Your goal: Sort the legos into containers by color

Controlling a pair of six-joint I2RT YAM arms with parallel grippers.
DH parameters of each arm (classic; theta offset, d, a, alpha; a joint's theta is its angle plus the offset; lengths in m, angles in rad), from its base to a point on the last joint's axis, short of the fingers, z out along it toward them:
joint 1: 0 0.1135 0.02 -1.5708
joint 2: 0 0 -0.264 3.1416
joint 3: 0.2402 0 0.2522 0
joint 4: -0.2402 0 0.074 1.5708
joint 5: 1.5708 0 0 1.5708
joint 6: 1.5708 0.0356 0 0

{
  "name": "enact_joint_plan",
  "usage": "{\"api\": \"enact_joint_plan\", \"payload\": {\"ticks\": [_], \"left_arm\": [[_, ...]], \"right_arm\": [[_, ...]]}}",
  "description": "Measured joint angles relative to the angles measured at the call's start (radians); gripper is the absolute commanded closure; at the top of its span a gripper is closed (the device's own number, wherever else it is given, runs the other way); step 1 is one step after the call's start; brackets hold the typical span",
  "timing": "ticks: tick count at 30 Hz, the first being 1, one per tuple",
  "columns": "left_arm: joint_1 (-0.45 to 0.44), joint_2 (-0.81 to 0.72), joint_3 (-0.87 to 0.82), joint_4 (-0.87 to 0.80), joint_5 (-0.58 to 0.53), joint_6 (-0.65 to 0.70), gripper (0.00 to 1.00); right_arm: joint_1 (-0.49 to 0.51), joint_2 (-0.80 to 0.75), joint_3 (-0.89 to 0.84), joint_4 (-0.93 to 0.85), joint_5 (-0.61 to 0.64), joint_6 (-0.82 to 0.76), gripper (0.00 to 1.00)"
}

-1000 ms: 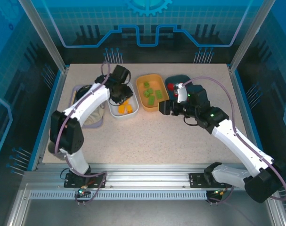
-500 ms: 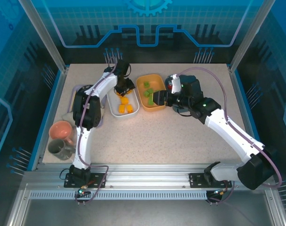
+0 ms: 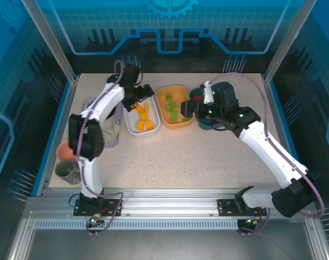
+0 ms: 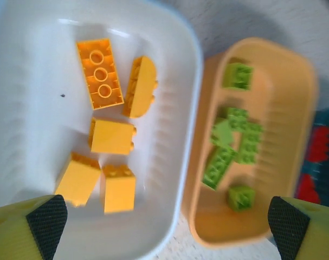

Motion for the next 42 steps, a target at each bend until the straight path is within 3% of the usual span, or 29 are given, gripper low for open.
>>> {"api": "enact_joint_plan", "payload": {"ticks": [4,7,13,16,22,27,33,38,42], "left_arm": [[-0.011,-0.33,-0.231,0.03,-0.087,0.042,0.01],[-0.034,-0.531,-0.411,0.03,-0.234,0.042,0.01],[-0.051,-0.796,-0.895,0.191,-0.515,0.147,0.01],[-0.048,-0.781,-1.024,0.28,-0.577,0.285,0.01],[0.05,-0.645,-1.135,0.595,-0.567,0.463,0.01],[0.116,-0.412,-1.136,0.829,-0.522,0.507,0.01],[0.166,-0.24,-1.061,0.991,-0.427,0.582,0.01],[0.222,-0.22,-1.066,1.17,-0.33,0.636,0.01],[0.233,-0.245,-1.213,1.402,-0.29,0.651,0.01]], "right_arm": [[-0.035,-0.129,-0.041,-0.092,0.159,-0.014,0.0],[-0.074,-0.228,-0.144,-0.089,0.269,-0.005,0.0],[-0.168,-0.46,-0.716,0.231,0.372,-0.109,0.0],[-0.175,-0.437,-0.861,0.342,0.412,-0.195,0.0],[-0.199,-0.282,-0.926,0.624,0.423,-0.278,0.0],[-0.213,-0.076,-0.906,0.789,0.402,-0.311,0.0],[-0.243,0.131,-0.846,1.027,0.331,-0.359,0.0],[-0.304,0.249,-0.829,1.211,0.251,-0.367,0.0],[-0.314,0.276,-0.867,1.306,0.208,-0.368,0.0]]}}
